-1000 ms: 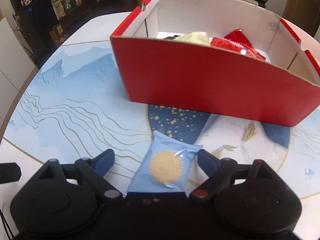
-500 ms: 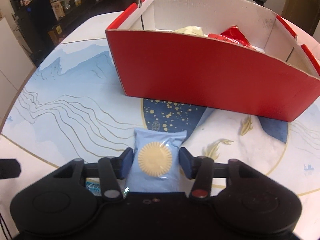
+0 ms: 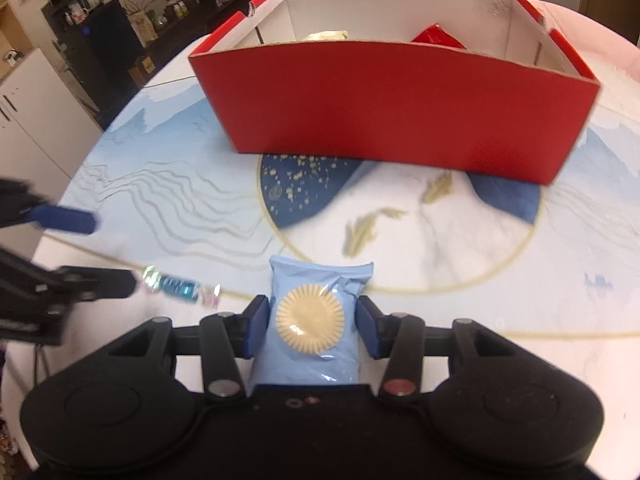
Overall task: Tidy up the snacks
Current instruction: 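Grasp the blue cookie packet with the right gripper while the left grasps the blue candy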
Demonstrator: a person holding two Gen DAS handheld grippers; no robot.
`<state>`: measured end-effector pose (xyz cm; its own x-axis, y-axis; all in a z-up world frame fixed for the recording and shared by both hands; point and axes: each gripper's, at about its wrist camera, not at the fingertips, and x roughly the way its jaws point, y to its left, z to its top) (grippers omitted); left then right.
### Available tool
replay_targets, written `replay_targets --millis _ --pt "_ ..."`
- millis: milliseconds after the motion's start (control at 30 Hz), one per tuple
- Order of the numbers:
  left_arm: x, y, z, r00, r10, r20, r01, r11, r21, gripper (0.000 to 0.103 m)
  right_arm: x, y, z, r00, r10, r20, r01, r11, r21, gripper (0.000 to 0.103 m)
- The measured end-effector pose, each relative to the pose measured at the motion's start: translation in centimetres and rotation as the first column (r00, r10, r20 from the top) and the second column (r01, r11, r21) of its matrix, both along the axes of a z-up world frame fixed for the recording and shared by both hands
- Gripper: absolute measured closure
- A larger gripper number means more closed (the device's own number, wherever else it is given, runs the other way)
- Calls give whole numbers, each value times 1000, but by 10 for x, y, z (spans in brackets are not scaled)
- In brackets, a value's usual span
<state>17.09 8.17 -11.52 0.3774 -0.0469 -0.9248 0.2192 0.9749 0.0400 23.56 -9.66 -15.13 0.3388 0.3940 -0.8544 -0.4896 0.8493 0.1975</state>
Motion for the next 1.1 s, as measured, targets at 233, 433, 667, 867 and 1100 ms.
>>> replay_targets --millis 233,433,667,867,1100 --pt "9 -16 -21 982 -178 -68 179 984 21 51 -16 -17 1 999 20 -33 -19 1000 18 57" --pt "17 -22 -28 968 -226 -107 224 974 -37 71 -18 -23 3 999 22 -43 -21 999 28 57" --pt "23 -35 -32 970 -214 -111 206 975 -83 84 -13 -28 2 999 7 -46 -6 1000 30 57" --pt "21 -32 -32 988 -121 -100 109 987 -117 91 -11 -31 3 999 -3 -37 4 1000 29 57" --pt "13 -27 -32 990 123 -72 -130 986 -109 91 -11 -35 6 999 -32 -27 33 999 26 57"
